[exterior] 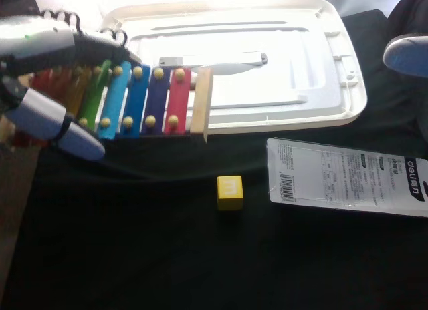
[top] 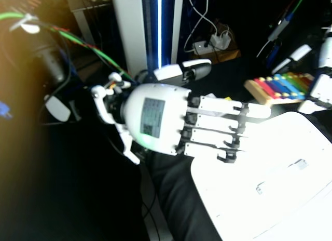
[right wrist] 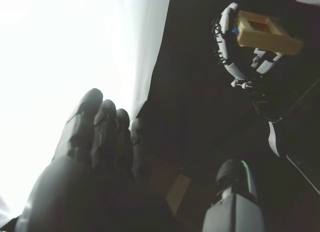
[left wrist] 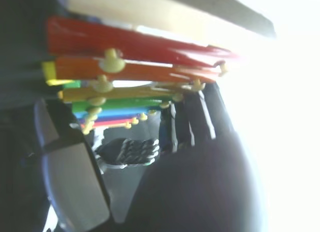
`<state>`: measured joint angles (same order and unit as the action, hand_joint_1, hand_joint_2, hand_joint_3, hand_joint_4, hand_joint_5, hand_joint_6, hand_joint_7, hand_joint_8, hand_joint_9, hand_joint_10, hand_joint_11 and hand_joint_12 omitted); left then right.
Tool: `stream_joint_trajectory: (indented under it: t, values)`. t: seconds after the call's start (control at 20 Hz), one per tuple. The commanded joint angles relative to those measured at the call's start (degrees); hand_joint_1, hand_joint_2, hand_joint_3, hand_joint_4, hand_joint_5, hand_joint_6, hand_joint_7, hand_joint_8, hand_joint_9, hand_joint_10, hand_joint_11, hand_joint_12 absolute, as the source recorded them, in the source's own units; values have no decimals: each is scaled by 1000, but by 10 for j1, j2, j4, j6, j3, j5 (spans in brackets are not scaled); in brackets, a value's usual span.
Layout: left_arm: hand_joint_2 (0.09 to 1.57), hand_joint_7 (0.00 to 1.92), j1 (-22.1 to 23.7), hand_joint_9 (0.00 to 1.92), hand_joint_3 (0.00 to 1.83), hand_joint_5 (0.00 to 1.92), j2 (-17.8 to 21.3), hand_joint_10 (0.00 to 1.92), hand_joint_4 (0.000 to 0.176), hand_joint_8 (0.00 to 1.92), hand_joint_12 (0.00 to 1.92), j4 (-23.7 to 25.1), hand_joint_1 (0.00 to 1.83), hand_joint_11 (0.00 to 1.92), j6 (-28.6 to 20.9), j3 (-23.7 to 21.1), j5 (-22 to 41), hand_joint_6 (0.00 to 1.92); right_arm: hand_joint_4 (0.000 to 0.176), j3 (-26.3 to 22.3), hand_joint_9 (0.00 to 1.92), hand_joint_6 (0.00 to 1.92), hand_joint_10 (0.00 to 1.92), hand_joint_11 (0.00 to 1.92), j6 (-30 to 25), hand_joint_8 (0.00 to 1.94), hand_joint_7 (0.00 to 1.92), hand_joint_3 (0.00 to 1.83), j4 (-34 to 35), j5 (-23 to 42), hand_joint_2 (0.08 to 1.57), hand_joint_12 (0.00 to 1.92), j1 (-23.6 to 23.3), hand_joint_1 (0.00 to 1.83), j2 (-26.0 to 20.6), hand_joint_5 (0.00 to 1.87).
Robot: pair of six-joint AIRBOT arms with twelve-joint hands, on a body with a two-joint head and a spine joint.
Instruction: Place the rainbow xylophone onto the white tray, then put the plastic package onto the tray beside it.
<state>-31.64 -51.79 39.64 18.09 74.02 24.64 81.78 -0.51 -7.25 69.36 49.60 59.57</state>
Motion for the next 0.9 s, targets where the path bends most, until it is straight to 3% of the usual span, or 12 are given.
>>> stream_joint_trajectory:
  t: [0.0,0.1,0.15,0.3,0.4,0.5,0.7,0.75,0.85]
  values:
    - [1025,466,18,527,0,410,-7,1279,0,1287,1494,-19,1213,375,-3,8,38,1158,37,3,181,1,2,0,-7,4,215,2,28,64,892,633,-3,506,1,208]
    - [974,464,39,547,0,341,-23,1338,0,1349,1602,-16,1339,388,5,25,20,1314,34,3,210,0,6,0,-7,5,242,1,28,64,895,734,-3,509,1,197]
    - [966,451,47,542,0,330,-29,1372,0,1347,1630,-17,1370,391,15,29,12,1293,33,3,209,0,4,0,-7,2,238,0,28,64,891,742,-3,504,1,195]
    - [941,437,68,533,0,363,-58,1407,0,1302,1620,-31,1426,417,34,58,-9,1169,56,3,198,0,14,0,-7,13,248,0,28,64,879,644,-3,486,3,188]
    - [989,420,74,474,3,370,-78,1366,0,1269,1587,-40,1341,280,34,81,-18,1078,41,3,237,0,8,0,-7,4,285,1,28,64,909,780,-3,456,4,153]
    - [1026,467,79,489,6,426,-103,1185,0,1099,1462,-54,1154,211,35,109,-29,903,22,3,237,0,2,0,-7,5,312,2,28,64,921,751,-3,461,4,110]
    - [1031,579,91,538,0,583,-144,880,0,680,1278,-72,1108,223,40,152,-52,458,11,5,231,0,1,0,-7,2,322,1,28,65,928,749,-3,465,4,83]
    - [1059,520,92,470,0,545,-153,796,8,585,1281,-79,1010,154,41,162,-55,361,10,5,233,0,2,0,-7,2,324,2,27,65,931,745,-3,466,6,73]
    - [1014,479,99,419,0,623,-172,878,58,660,1341,-88,974,173,41,181,-66,211,21,8,241,1,4,0,-7,2,330,2,27,65,937,792,-3,469,10,73]
